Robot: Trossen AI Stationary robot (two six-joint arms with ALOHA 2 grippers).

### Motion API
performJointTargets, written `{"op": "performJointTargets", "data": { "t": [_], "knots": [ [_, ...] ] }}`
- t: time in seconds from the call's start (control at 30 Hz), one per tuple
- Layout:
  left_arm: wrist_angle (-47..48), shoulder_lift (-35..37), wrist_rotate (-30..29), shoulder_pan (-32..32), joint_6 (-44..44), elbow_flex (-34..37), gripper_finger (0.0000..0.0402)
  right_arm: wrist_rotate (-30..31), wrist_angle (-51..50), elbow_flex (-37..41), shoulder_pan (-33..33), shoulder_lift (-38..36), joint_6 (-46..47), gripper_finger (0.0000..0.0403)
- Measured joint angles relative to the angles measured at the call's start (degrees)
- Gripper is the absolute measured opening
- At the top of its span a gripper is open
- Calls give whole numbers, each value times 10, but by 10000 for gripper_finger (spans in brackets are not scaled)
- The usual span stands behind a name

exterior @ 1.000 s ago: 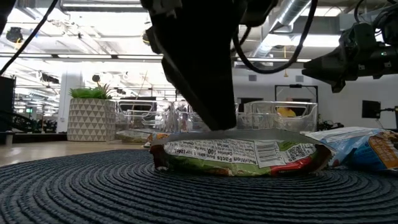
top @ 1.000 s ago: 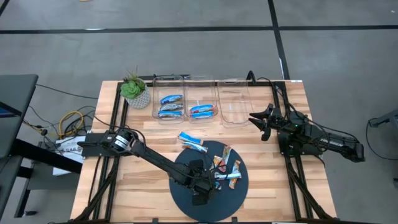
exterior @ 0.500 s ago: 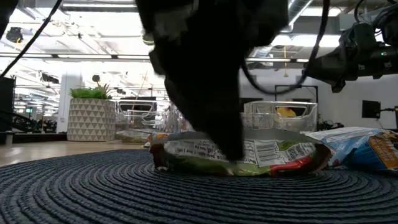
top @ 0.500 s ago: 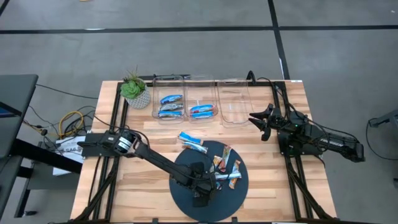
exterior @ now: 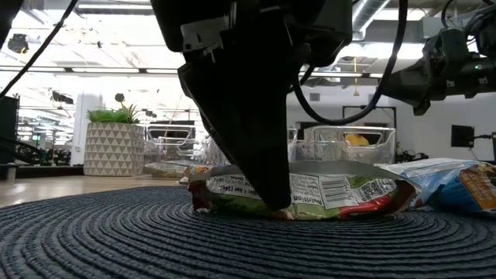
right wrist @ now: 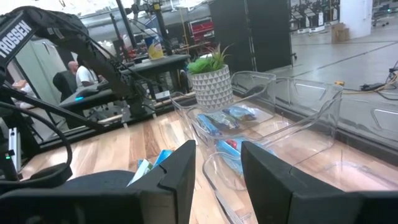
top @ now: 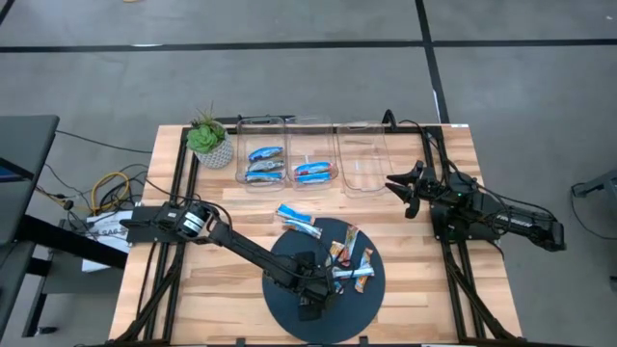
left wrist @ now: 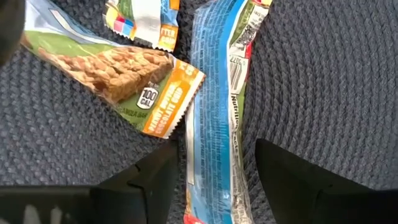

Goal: Pick and place Granola Bars by type
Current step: Put the red granola bar into the middle transparent bin

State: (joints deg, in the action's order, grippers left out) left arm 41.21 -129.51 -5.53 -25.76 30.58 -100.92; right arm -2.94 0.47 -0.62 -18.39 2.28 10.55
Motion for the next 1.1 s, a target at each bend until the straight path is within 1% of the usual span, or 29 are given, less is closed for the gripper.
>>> {"op": "performJointTargets", "data": {
  "t": [0.13,0.4,0.6,0.8,0.97,1.1],
  "knots": [
    [2,0,7,0,2,0,186,0,0,0,0,0,0,123],
    [5,0,7,0,12,0,113,0,0,0,0,0,0,123],
    [5,0,7,0,18,0,76,0,0,0,0,0,0,123],
    [5,0,7,0,23,0,58,0,0,0,0,0,0,123],
    [1,0,13,-1,31,-1,55,0,0,0,0,0,0,123],
    [2,0,26,-3,31,-21,55,0,0,0,0,0,0,123]
  ]
}}
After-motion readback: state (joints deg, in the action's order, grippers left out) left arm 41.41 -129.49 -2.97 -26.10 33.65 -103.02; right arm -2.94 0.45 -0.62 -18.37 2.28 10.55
